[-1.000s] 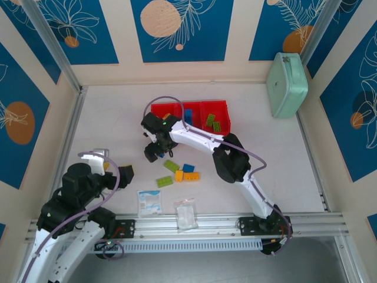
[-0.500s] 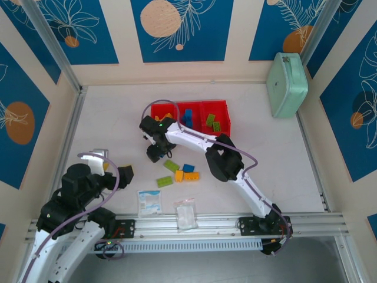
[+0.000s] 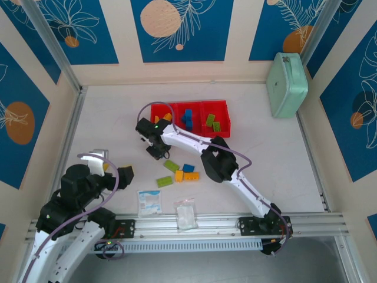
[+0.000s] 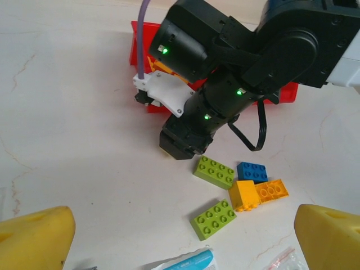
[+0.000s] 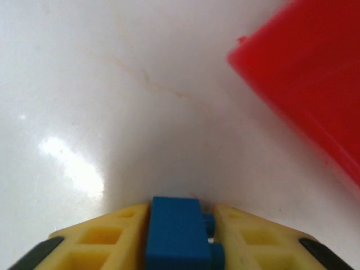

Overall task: Sort the legos into containers by color
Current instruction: Pick up the lego from the center of the table, then place the lego in the container.

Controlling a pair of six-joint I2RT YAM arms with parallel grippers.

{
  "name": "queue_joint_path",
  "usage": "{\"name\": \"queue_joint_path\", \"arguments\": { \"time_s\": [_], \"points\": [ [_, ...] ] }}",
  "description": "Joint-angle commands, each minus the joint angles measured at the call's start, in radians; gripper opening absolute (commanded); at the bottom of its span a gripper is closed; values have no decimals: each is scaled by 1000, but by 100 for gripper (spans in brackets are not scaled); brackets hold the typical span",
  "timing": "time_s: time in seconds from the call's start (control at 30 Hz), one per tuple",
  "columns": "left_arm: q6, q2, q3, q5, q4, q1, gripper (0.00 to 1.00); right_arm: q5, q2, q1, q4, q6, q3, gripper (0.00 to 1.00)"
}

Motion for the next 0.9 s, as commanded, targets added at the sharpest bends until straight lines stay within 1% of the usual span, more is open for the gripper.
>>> {"name": "queue_joint_path", "arguments": {
  "time_s": [0.0, 0.13, 0.3, 0.47, 0.53, 0.6, 0.73, 0.87],
  "points": [
    [19, -6, -10, 84, 39, 7, 99, 2, -16, 5, -63, -1, 18, 22],
    [32, 2, -12, 168, 55, 8, 99, -26, -93, -3, -54, 6, -15, 10],
    [37, 0, -16, 219, 68, 8, 99, -31, -240, -33, -1, 45, -95, 7],
    [43, 11, -16, 256, 73, 8, 99, 36, -387, -83, 75, 83, -198, 4],
    [44, 16, -18, 271, 77, 8, 99, 51, -427, -125, 103, 107, -247, 3],
    [47, 23, -18, 284, 78, 8, 99, 55, -438, -173, 95, 132, -263, 0],
    [50, 33, -18, 299, 81, 8, 99, 73, -425, -254, 115, 137, -288, 0],
    [52, 33, -20, 298, 81, 8, 99, 60, -372, -300, 118, 129, -259, 0]
  ]
}}
